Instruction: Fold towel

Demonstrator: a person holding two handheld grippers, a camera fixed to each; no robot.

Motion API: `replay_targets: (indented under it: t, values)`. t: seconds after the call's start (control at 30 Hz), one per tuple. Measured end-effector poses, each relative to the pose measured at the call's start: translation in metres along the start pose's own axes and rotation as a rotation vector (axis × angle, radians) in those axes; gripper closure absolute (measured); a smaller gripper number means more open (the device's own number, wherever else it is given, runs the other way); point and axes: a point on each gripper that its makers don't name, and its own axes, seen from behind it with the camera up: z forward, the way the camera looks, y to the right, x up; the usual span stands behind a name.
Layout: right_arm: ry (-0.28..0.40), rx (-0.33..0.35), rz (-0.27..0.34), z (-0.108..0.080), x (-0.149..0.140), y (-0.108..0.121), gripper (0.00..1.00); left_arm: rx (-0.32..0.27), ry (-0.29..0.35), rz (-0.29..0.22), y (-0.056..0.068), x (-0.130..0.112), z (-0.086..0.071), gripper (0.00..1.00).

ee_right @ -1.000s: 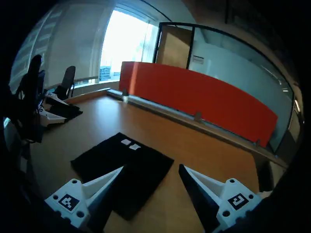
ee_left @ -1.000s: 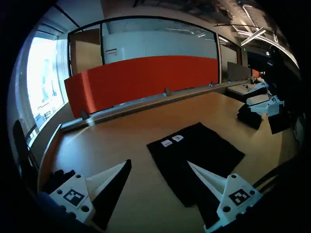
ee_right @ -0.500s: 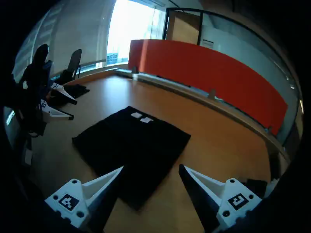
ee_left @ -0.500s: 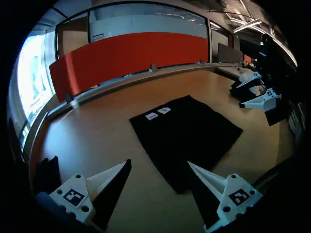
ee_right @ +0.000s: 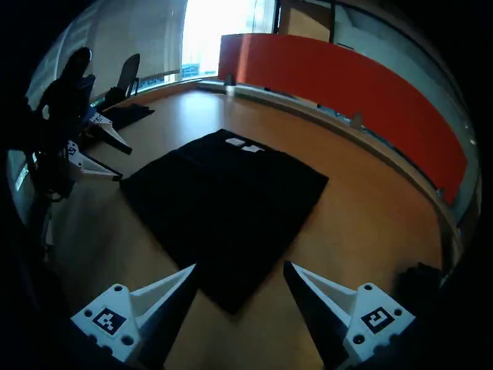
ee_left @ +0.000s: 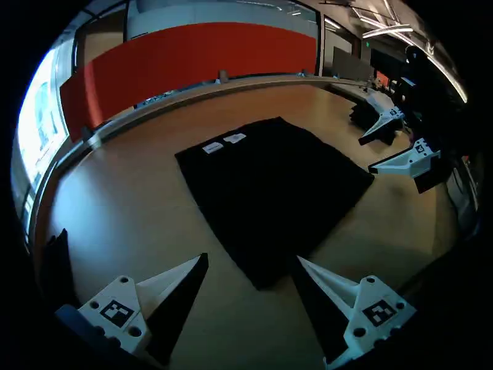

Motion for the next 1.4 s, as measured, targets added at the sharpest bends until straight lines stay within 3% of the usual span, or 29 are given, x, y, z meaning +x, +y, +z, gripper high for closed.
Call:
replay_targets:
  t: [0.4,0.7,0.93,1.4]
  values:
    - [-0.077,0.035,-0.022,0.005,-0.028,-0.005,0.05,-0.043,-0.085,0.000,0.012,-0.024,0.013,0.05]
    - [-0.116,0.078,-0.025,0.003,-0.039,-0.012,0.17,-0.059,-0.104,0.007,0.017,-0.027,0.019,0.06]
    - [-0.122,0.084,-0.020,0.004,-0.041,-0.011,0.19,-0.053,-0.107,0.037,0.018,-0.027,0.021,0.09]
    - [-0.125,0.104,0.008,0.005,-0.043,-0.018,0.46,-0.046,-0.118,0.029,0.020,-0.029,0.020,0.33]
